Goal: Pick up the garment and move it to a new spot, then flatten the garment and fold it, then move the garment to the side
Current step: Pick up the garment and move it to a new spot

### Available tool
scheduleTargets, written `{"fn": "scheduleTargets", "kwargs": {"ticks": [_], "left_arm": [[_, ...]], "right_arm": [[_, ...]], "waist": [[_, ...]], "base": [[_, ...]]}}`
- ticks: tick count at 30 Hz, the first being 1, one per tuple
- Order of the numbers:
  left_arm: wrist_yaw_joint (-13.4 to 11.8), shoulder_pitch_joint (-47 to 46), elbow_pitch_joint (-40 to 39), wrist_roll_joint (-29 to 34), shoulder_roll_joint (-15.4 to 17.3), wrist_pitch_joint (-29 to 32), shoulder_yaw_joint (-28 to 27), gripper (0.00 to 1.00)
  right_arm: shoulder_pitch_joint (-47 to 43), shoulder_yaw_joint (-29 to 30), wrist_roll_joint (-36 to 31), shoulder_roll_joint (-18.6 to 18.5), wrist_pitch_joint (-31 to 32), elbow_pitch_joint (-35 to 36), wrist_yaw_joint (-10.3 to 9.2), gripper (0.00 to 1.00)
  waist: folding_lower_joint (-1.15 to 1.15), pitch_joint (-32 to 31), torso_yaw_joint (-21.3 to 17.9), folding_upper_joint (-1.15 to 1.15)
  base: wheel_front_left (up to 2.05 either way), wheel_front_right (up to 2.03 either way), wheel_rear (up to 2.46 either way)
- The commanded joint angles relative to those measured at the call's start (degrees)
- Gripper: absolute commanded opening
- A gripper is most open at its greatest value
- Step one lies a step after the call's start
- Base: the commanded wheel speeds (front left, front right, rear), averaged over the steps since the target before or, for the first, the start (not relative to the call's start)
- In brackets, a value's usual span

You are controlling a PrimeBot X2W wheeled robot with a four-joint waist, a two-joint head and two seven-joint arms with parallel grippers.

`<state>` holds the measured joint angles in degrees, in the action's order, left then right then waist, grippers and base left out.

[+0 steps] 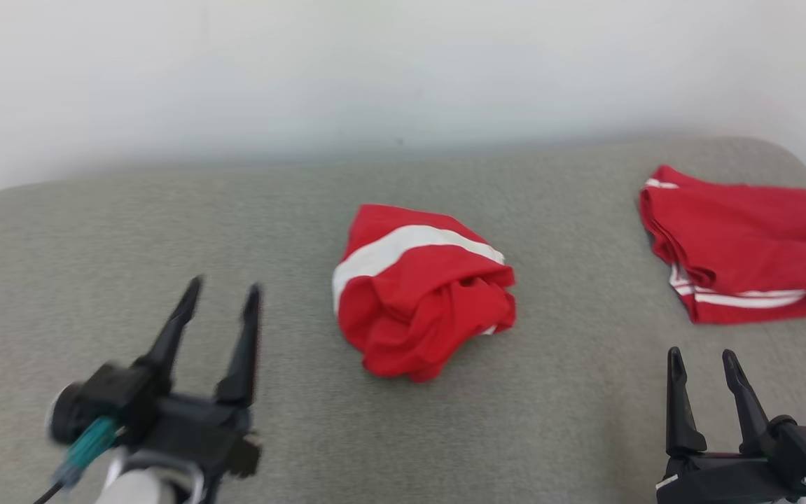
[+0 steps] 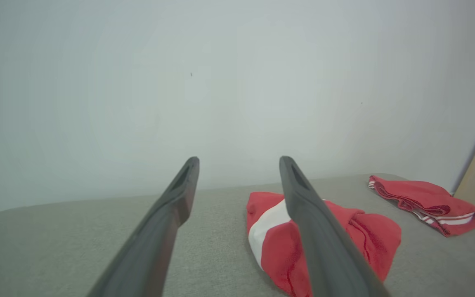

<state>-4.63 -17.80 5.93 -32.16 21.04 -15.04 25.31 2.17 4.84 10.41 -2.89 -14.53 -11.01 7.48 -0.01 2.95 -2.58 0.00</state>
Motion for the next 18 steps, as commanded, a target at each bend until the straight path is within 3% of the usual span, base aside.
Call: {"fn": "scheduleTargets", "kwargs": {"ticks": [1,9,18], "left_arm": [[-0.17,1.85,-0.6,0.23,0.46,-0.17,-0.88,1.0],[-0.82,13.91,-4.48,2.7,3.31,-0.17,-9.52,1.0],[0.83,24.05,-7.12,4.42,0.23,-0.17,-15.16,1.0]], "right_arm": [[-0.62,-0.14,-0.03,-0.02,0.29,0.32,-0.01,1.0],[-2.28,-0.11,0.42,-0.05,1.04,0.83,-0.01,1.0],[-3.26,-1.4,0.82,-0.05,1.8,0.49,-0.01,1.0]], "waist": [[0.01,-3.2,3.45,0.0],[0.01,-4.87,6.64,0.0],[0.01,-5.58,6.02,0.0]], "base": [[0.0,0.0,0.0],[0.0,0.0,0.0],[0.0,0.0,0.0]]}}
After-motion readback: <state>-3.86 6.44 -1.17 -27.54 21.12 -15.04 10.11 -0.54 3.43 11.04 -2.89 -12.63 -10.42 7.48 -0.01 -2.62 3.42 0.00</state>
